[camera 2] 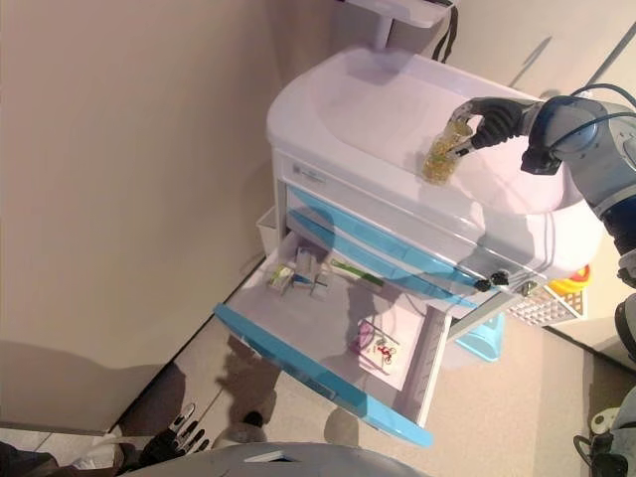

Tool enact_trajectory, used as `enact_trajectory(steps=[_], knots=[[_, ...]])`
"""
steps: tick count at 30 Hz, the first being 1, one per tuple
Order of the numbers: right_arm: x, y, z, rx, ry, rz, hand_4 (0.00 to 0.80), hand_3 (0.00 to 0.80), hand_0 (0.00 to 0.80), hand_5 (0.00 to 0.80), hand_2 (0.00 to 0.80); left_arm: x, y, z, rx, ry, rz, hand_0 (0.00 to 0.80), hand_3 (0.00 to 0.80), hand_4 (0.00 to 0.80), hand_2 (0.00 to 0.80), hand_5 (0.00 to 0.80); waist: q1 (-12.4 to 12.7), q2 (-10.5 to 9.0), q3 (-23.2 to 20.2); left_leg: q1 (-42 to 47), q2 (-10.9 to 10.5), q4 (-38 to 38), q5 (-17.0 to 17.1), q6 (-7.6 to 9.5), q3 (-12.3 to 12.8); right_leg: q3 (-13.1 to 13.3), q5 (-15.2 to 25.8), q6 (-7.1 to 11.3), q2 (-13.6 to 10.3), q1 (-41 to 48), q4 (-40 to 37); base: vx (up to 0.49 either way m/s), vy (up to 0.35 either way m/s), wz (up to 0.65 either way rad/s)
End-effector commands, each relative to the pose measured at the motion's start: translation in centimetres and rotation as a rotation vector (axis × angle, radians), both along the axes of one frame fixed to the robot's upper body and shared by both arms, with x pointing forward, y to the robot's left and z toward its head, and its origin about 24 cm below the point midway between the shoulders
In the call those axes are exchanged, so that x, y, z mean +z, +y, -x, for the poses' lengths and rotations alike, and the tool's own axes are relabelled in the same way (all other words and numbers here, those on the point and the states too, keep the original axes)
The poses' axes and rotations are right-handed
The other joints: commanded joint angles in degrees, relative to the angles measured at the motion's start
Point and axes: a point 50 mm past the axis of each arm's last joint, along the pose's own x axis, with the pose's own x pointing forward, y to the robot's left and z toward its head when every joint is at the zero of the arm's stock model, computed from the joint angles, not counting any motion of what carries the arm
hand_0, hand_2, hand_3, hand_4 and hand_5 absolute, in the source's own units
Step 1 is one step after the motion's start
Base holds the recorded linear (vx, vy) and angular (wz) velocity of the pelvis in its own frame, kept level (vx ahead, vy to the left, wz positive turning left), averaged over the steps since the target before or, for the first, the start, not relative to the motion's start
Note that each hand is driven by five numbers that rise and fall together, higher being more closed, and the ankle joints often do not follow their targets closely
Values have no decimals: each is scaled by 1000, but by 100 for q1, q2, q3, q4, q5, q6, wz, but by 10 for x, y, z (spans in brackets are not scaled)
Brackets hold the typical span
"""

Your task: Open the drawer and pick up the medicine

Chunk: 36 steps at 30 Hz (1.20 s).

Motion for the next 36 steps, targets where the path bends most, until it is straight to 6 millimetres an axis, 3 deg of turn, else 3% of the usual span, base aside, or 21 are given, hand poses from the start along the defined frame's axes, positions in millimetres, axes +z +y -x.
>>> enact_trajectory(steps=[1, 14, 28, 29, 30, 36], knots=[[7, -14, -1, -88, 11, 114, 800, 800, 800, 800, 800, 9, 18, -3, -53, -8, -55, 0, 0, 0, 0, 0, 172, -21, 31, -211, -207, 199, -236, 304, -224, -200, -10, 248, -253, -89, 508, 0, 0, 0], [7, -31, 2, -155, 6, 82, 800, 800, 800, 800, 800, 10, 22, 1, -61, -3, -54, 0, 0, 0, 0, 0, 212, -18, 47, -230, -223, 230, -250, 324, -268, -203, -22, 247, -245, -93, 528, 0, 0, 0], [8, -35, 2, -184, -7, 100, 800, 800, 800, 800, 800, 11, 23, 2, -66, -2, -53, 0, 0, 0, 0, 0, 220, -16, 78, -219, -223, 254, -261, 335, -271, -199, -26, 243, -240, -92, 556, 0, 0, 0], [10, -37, 2, -194, -20, 103, 577, 577, 577, 577, 577, 11, 23, 2, -66, -4, -52, 0, 0, 0, 0, 0, 218, -20, 77, -217, -226, 256, -262, 337, -272, -196, -23, 244, -241, -89, 555, 0, 0, 0], [11, -38, 2, -201, -29, 108, 0, 0, 0, 0, 0, 11, 23, 2, -67, -5, -51, 0, 0, 0, 0, 0, 216, -20, 76, -218, -226, 260, -262, 337, -269, -190, -22, 244, -242, -92, 557, 0, 0, 0], [19, -38, 2, -210, -59, 125, 0, 0, 0, 0, 0, 10, 20, 0, -69, -9, -47, 0, 0, 0, 0, 0, 205, -22, 62, -218, -220, 263, -261, 339, -245, -182, -15, 246, -240, -98, 561, 0, 0, 0]])
